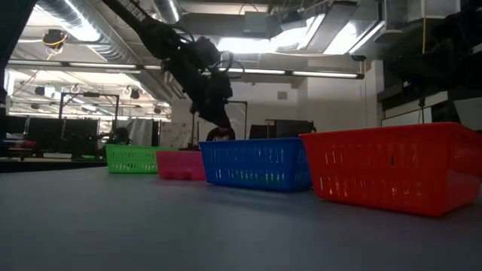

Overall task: Sort Halloween decoration
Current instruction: Put the white ghost toy into the green bin

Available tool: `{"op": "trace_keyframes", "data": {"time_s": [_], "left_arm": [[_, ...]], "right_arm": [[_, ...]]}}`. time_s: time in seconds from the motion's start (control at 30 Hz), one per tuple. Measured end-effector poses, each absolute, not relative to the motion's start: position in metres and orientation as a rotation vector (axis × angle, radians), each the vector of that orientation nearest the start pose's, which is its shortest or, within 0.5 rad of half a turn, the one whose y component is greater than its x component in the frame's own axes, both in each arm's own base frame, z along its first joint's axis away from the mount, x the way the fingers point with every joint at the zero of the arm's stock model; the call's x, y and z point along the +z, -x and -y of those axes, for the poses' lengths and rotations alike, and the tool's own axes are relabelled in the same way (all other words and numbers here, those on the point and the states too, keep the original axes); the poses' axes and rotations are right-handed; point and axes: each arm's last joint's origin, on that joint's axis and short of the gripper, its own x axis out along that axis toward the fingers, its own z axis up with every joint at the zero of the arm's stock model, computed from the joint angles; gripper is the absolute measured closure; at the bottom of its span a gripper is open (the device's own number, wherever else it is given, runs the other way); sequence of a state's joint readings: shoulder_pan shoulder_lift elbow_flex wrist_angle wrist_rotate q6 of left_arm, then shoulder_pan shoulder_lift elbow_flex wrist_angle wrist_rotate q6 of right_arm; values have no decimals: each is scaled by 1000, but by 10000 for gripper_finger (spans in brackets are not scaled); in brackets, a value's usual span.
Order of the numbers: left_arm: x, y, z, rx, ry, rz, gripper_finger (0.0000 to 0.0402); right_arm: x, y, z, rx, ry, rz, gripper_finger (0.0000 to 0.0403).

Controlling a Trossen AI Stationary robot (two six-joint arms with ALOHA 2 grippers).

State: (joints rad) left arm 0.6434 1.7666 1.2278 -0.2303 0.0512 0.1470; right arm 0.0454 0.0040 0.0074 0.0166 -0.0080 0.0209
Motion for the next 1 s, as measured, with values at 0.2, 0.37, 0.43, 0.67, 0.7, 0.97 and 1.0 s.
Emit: {"op": "trace_keyframes", "data": {"time_s": [0.2, 0.37, 0.43, 0.67, 0.7, 0.97, 1.0], "left_arm": [[192, -313, -232, 465, 140, -843, 258], [182, -316, -233, 450, 147, -865, 258], [178, -318, -232, 414, 137, -874, 258], [163, -326, -224, 334, 97, -918, 258], [160, -328, -224, 327, 90, -924, 258], [150, -328, -226, 350, 48, -974, 258], [150, -327, -226, 352, 47, -972, 258]], "right_arm": [[167, -97, -5, 54, -21, 19, 400], [167, -97, -5, 55, -21, 18, 400], [167, -97, -5, 55, -21, 18, 400], [167, -97, -5, 55, -21, 18, 400], [167, -97, -5, 55, -21, 18, 400], [167, -97, -5, 55, -21, 17, 400], [167, -97, -5, 55, -21, 17, 400]]}}
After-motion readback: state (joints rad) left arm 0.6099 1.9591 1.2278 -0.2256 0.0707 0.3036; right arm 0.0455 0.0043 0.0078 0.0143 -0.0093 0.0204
